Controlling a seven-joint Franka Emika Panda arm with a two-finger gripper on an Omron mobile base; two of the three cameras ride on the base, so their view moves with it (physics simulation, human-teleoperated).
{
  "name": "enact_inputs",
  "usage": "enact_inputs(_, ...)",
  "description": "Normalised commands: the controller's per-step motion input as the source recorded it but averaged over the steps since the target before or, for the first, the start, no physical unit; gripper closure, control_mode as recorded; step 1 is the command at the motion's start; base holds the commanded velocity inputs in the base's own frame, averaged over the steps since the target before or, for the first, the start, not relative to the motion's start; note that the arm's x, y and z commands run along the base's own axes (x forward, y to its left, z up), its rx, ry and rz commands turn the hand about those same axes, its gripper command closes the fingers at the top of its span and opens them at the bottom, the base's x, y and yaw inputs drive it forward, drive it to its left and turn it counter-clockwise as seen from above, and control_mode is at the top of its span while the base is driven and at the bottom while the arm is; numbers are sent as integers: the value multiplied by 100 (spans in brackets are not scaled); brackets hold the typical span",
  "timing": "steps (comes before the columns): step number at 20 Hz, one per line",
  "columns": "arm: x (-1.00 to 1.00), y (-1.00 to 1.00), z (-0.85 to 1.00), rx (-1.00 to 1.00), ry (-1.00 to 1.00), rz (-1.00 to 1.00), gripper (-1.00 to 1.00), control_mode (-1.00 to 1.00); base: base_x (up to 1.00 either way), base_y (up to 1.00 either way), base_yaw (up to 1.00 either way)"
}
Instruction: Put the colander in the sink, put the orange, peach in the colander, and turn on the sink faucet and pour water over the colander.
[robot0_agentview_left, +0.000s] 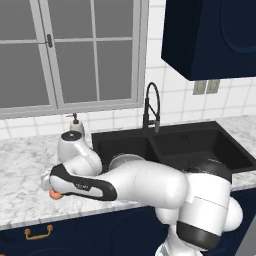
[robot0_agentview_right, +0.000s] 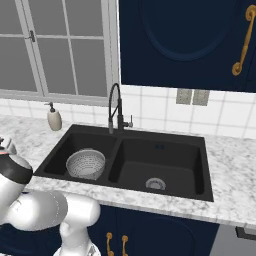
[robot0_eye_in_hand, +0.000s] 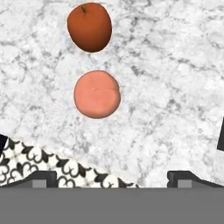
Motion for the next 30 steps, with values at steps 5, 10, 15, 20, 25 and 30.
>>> enact_inputs(5, 19, 7, -22, 0, 9, 0, -100, -100, 0, 0, 0)
enact_inputs(10, 20, 14, -20, 0, 3, 0, -100, -100, 0, 0, 0)
enact_inputs(15, 15, 23, -23, 0, 0, 0, -100, -100, 0, 0, 0)
enact_inputs(20, 10, 13, -21, -3, 0, 0, -100, -100, 0, 0, 0)
enact_inputs(25, 7, 9, -19, -4, 1, 0, -100, -100, 0, 0, 0)
enact_inputs(30, 8, 17, -17, -6, 0, 0, -100, -100, 0, 0, 0)
